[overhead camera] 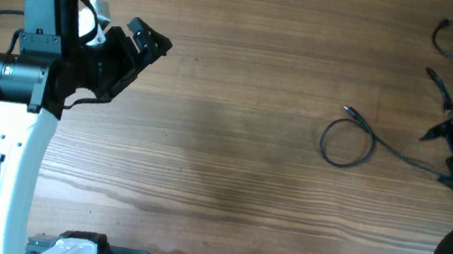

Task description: Untangle cables

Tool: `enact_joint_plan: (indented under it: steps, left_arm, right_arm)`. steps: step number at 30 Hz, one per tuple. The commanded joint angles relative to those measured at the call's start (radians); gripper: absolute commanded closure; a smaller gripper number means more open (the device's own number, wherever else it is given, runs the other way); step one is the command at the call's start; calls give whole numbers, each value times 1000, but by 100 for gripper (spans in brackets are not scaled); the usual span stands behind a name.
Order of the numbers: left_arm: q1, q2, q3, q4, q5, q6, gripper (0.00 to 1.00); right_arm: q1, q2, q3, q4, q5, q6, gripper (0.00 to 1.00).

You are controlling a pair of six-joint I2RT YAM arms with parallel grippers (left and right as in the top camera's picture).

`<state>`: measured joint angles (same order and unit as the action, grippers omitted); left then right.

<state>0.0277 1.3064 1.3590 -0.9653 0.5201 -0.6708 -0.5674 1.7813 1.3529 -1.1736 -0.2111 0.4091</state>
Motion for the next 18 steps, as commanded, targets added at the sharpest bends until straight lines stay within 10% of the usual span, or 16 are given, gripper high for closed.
enact_joint_plan:
  steps: [1,8,14,18]
  left_arm:
    - [-4,5,1,3,-25,12,0]
    - [-5,5,1,3,-25,12,0]
    - [-4,5,1,3,-25,12,0]
    - [-4,5,1,3,-25,13,0]
  right_arm:
    - [-2,2,-63,67,156,65,17]
    - [-2,3,-136,201,198,137,32]
    - [-3,3,-136,214,328,178,85]
    - [-4,3,-71,233,331,157,96]
